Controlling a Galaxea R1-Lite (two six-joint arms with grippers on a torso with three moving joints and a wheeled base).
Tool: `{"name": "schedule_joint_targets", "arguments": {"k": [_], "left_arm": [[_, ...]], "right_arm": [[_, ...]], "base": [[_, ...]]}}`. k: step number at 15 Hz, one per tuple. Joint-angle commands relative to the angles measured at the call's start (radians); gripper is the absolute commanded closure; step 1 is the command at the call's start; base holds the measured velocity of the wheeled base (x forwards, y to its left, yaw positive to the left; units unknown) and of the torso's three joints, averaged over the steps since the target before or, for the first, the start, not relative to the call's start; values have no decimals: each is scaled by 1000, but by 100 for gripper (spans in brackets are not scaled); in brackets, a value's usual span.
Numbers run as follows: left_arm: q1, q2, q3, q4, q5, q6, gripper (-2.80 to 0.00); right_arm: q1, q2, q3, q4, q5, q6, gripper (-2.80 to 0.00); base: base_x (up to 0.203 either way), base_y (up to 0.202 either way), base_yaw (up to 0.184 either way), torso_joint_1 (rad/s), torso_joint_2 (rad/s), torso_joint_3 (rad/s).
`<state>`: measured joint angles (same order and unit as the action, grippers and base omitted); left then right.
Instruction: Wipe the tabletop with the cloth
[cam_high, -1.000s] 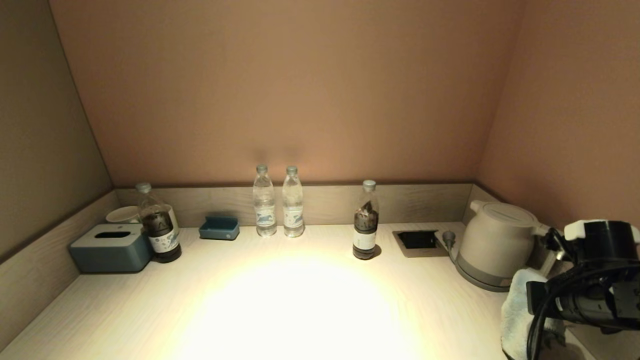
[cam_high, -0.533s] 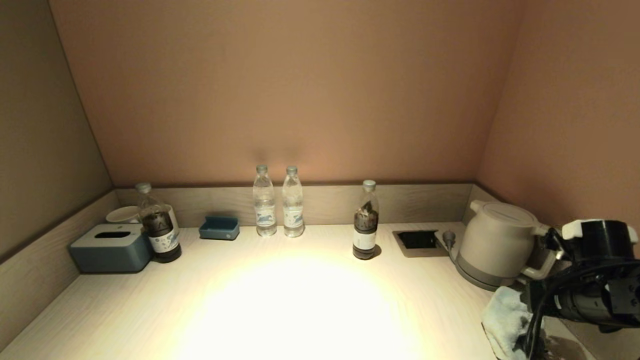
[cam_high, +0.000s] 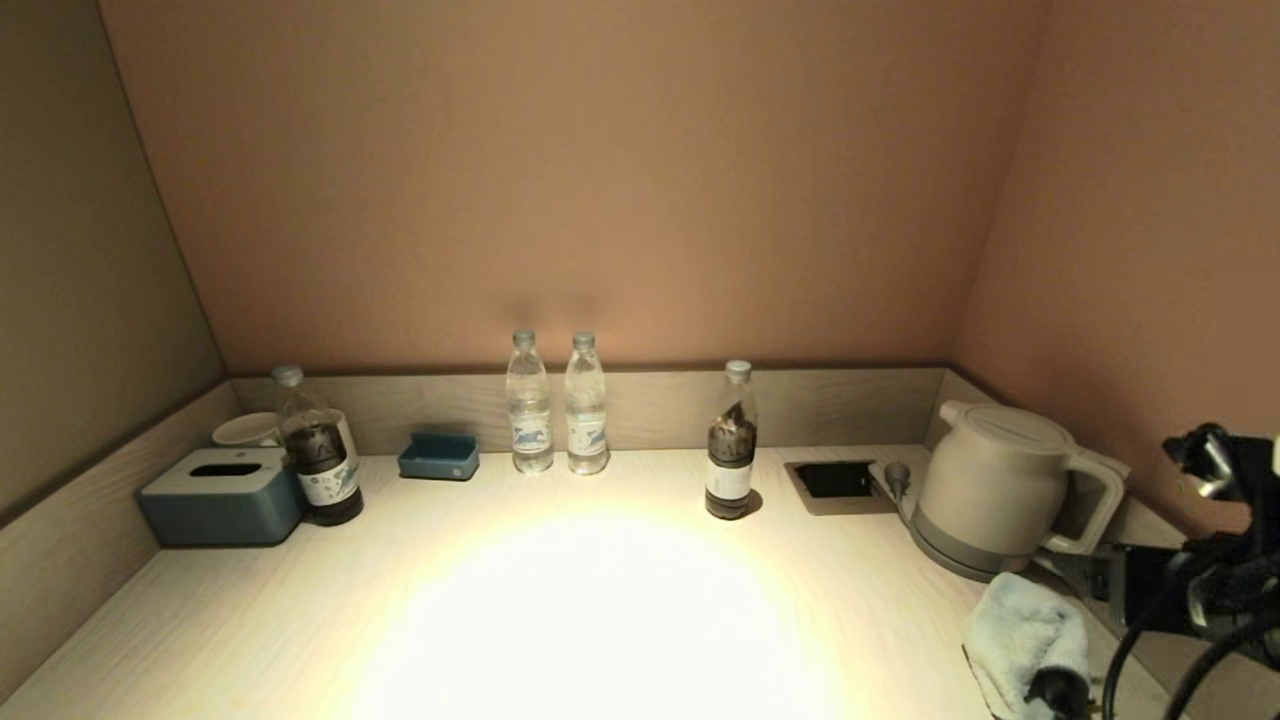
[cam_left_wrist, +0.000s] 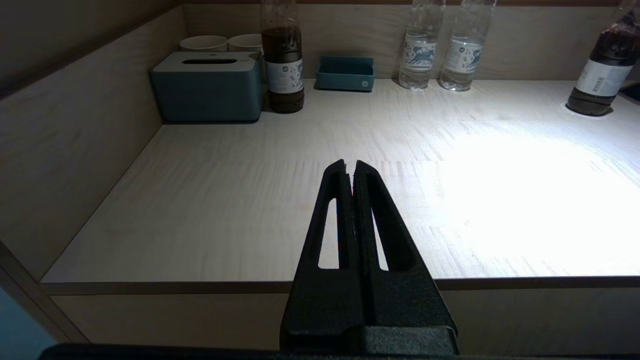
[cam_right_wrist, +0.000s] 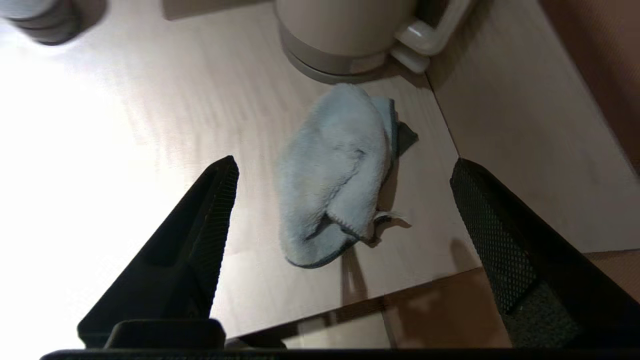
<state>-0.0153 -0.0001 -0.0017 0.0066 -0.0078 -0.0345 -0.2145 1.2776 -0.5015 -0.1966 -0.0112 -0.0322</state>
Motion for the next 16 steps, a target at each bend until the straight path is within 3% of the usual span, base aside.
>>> {"name": "schedule_joint_targets", "arguments": {"k": [1, 2, 9, 16], "left_arm": [[0, 0, 0, 1, 0, -1, 0], [0, 0, 0, 1, 0, -1, 0], [0, 0, 0, 0, 0, -1, 0], [0, 0, 0, 0, 0, -1, 0]], "right_arm": [[2, -126, 29, -4, 246, -46, -214], [3, -130, 28, -4, 264, -48, 0], [1, -255, 58, -1, 323, -43, 0], [2, -600, 63, 66, 388, -43, 0]], "base": [[0, 0, 0, 0, 0, 0], [0, 0, 0, 0, 0, 0], [0, 0, 0, 0, 0, 0], [0, 0, 0, 0, 0, 0]]}}
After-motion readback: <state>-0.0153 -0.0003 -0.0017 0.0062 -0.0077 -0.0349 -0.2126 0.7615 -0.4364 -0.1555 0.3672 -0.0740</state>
